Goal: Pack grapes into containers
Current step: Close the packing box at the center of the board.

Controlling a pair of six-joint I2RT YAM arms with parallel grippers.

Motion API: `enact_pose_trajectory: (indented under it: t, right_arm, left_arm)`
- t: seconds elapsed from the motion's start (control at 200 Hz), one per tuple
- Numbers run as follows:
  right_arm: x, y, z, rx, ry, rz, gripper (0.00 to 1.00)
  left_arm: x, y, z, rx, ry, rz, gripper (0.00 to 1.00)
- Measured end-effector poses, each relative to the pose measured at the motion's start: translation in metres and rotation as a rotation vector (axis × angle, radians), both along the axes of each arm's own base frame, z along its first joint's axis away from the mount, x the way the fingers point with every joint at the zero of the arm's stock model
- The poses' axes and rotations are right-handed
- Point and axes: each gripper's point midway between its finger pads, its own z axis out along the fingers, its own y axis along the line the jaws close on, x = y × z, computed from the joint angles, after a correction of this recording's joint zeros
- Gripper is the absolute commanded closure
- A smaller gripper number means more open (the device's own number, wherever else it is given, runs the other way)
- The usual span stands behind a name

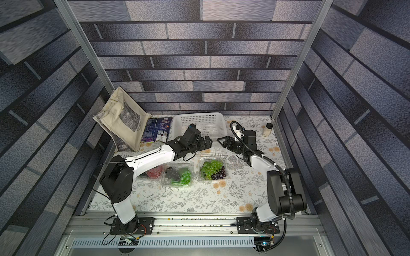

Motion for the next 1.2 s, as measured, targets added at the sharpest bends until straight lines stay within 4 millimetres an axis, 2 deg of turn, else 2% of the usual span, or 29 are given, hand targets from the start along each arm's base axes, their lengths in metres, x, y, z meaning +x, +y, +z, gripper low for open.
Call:
enact_pose_trajectory:
  t: [0.13, 0.296, 0.426, 0.571, 0.786, 0.912, 1.202]
  right_arm:
    - [0.003, 0.001, 0.001, -0.001, -0.006, 0.003, 0.35]
    - [0.004, 0.001, -0.007, -0.008, 0.011, 0.006, 0.36]
    - [0.004, 0.001, -0.012, -0.012, 0.025, 0.006, 0.37]
    - [0.004, 0.001, -0.013, -0.012, 0.027, 0.008, 0.37]
    - [0.004, 0.004, -0.011, 0.000, 0.027, 0.023, 0.37]
    - [0.006, 0.006, -0.008, 0.014, 0.022, 0.031, 0.37]
    - [0.007, 0.008, -0.003, 0.039, 0.014, 0.040, 0.36]
  left_arm:
    - [-0.001, 0.002, 0.002, -0.021, 0.001, -0.013, 0.00]
    - [-0.002, 0.006, -0.001, -0.043, 0.013, -0.031, 0.00]
    - [-0.008, 0.005, -0.004, -0.043, 0.016, -0.070, 0.00]
    - [-0.014, 0.015, -0.004, -0.044, 0.010, -0.086, 0.00]
    - [-0.013, 0.030, 0.012, -0.076, -0.019, -0.072, 0.00]
    - [-0.010, 0.031, 0.019, -0.096, -0.036, -0.072, 0.00]
    - [-0.012, 0.028, 0.021, -0.114, -0.035, -0.092, 0.00]
